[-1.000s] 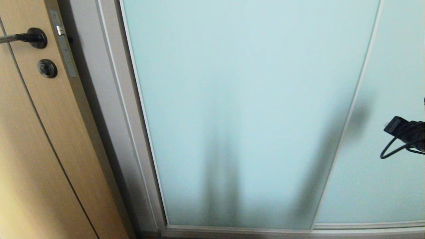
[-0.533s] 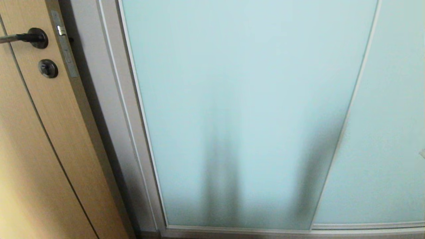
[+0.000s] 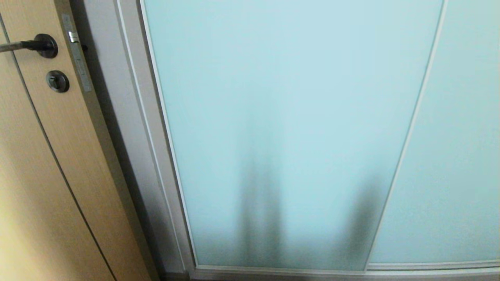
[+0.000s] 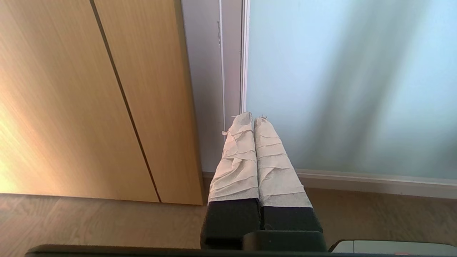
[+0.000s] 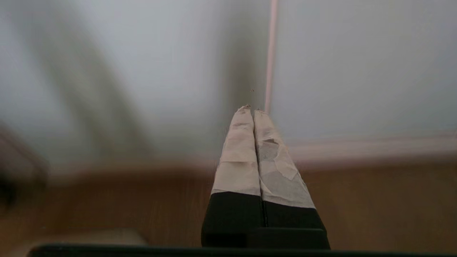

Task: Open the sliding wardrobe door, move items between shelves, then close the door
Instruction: Close the door

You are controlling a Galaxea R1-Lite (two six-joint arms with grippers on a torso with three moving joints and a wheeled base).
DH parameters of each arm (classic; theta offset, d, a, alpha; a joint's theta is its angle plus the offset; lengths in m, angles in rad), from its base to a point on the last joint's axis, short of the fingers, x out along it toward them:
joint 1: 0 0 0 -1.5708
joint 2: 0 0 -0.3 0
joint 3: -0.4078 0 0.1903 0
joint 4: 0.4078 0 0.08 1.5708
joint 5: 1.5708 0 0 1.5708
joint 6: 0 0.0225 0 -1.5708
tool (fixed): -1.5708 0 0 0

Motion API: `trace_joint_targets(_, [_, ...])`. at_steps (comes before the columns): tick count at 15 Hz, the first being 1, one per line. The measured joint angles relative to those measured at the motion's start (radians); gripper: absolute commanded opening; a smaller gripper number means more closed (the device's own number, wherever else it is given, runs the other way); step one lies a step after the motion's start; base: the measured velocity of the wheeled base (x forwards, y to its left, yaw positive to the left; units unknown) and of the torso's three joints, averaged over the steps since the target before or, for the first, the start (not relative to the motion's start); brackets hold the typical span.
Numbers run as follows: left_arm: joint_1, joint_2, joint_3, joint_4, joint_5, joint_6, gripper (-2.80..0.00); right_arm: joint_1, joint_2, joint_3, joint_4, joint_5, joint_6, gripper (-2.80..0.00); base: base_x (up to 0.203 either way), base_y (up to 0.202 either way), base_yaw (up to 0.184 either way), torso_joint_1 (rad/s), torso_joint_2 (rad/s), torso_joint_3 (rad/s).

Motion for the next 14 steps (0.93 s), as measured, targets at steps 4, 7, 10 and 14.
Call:
trace_joint_targets(4, [0.000,0.000,0.000,0.000,0.000,0.000,-2.80,0.107,-0.131,0.011,0.091,-0.010,-0.010,-2.80,0.000,0.000,0.000,0.000,0.00,0.000])
trace_joint_targets(7, [0.000,0.000,0.000,0.000,0.000,0.000,-2.80,0.140,-0.268,0.013,0.091,-0.011,-0.014,-2.80,0.000,0.000,0.000,0.000,0.00,0.000])
trace_joint_targets(10, [0.000,0.000,0.000,0.000,0.000,0.000,-2.80,0.148,-0.349,0.013,0.125,-0.066,-0.010,-2.80,0.000,0.000,0.000,0.000,0.00,0.000])
trace_joint_targets(14, [0.000,0.000,0.000,0.000,0.000,0.000,-2.80,0.150,-0.377,0.013,0.143,-0.054,-0.086,-2.80,0.000,0.000,0.000,0.000,0.00,0.000])
